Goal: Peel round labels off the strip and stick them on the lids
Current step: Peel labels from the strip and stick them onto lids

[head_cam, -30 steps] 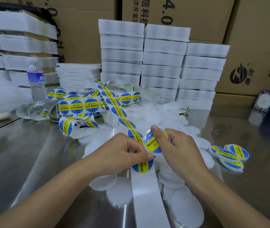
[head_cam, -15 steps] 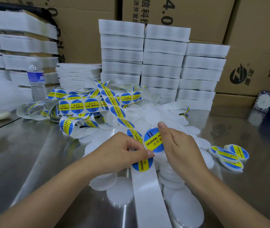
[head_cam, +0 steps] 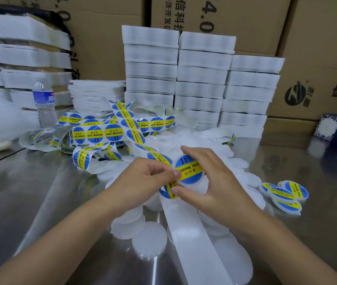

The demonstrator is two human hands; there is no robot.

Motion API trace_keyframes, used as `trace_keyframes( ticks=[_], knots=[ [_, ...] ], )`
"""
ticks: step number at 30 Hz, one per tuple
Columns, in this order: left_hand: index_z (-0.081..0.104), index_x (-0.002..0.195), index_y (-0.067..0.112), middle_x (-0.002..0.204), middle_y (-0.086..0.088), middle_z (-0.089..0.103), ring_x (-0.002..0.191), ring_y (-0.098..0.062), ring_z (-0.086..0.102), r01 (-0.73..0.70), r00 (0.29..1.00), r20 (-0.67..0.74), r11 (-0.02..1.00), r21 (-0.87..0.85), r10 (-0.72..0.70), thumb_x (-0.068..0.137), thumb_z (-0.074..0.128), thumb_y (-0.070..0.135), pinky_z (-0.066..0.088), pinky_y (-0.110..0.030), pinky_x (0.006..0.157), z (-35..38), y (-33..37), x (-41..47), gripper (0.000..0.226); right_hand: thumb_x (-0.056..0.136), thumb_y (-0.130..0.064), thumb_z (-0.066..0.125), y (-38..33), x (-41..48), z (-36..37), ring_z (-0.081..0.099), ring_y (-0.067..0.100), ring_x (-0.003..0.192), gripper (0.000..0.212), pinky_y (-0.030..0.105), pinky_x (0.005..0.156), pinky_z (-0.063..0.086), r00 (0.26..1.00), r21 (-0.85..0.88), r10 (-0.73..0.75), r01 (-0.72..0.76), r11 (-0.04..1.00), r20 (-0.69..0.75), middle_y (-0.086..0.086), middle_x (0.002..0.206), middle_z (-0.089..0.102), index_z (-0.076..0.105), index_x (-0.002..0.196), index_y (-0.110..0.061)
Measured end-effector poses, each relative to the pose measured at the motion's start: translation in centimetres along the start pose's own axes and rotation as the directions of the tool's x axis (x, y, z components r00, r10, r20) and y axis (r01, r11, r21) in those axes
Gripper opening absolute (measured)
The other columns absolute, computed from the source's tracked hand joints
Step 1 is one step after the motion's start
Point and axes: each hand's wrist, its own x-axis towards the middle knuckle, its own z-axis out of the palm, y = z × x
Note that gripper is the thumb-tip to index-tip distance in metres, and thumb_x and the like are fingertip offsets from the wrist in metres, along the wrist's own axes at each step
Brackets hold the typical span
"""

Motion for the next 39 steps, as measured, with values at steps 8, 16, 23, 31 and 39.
trace_keyframes(
  ticks=[8,16,23,31,39],
  knots=[
    [0.076,0.077,0.036,0.090,0.012,0.075,0.092,-0.013,0.068,-0.092,0.994,-0.059,0.996,-0.010,0.092,0.066,0.068,0.052,0.051,-0.032,0.086,0.3,0.6,-0.4,0.022,0.073,-0.030,0.070,2.6,1.3,-4.0,0.042,-0.002,0.090,0.053,0.012,0.077,0.033,0.925,-0.188,0.269,-0.325,0.927,-0.268,-0.010,0.117,0.042,0.055,0.124,-0.024],
    [0.072,0.061,0.028,0.080,0.015,0.075,0.085,0.000,0.069,-0.086,0.995,-0.043,0.996,-0.014,0.085,0.083,0.063,-0.008,0.051,-0.011,0.069,0.1,-0.1,-0.1,0.043,0.080,-0.024,0.067,8.9,-0.5,-8.1,0.050,0.038,0.110,0.057,0.038,0.085,0.041,0.614,-0.407,0.725,-0.776,0.483,-0.310,0.021,0.131,0.041,0.047,0.130,-0.006],
    [0.062,0.103,0.042,0.092,0.022,0.067,0.077,0.001,0.069,-0.137,0.989,-0.059,0.990,-0.021,0.136,0.082,0.066,-0.005,0.053,-0.014,0.068,0.0,0.1,-0.2,0.053,0.083,-0.027,0.060,10.2,-1.2,-8.9,0.056,0.035,0.102,0.026,0.037,0.086,0.046,0.477,-0.606,0.847,-0.753,0.256,-0.235,0.016,0.112,0.058,0.058,0.096,-0.005],
    [0.049,0.116,0.052,0.122,-0.002,0.061,0.108,-0.020,0.064,-0.084,0.993,-0.079,0.994,0.067,0.089,0.080,0.073,0.005,0.052,-0.044,0.093,-0.1,0.2,0.0,0.064,0.087,-0.032,0.060,7.0,0.3,-7.6,0.050,0.023,0.116,0.041,0.031,0.092,0.038,0.715,-0.545,0.687,-0.631,0.552,-0.133,0.004,0.129,0.055,0.056,0.126,-0.020],
    [0.067,0.107,0.025,0.037,0.025,0.049,0.030,0.005,0.041,-0.083,0.992,-0.081,0.988,0.131,0.094,0.082,0.069,0.004,0.026,-0.003,0.036,-0.1,0.8,-0.2,0.032,0.084,-0.021,0.067,-0.3,0.5,-1.0,0.057,0.006,0.087,0.016,0.019,0.079,0.041,0.996,-0.133,-0.001,-0.011,0.991,-0.093,-0.006,0.090,0.065,0.072,0.098,-0.021]
  ],
)
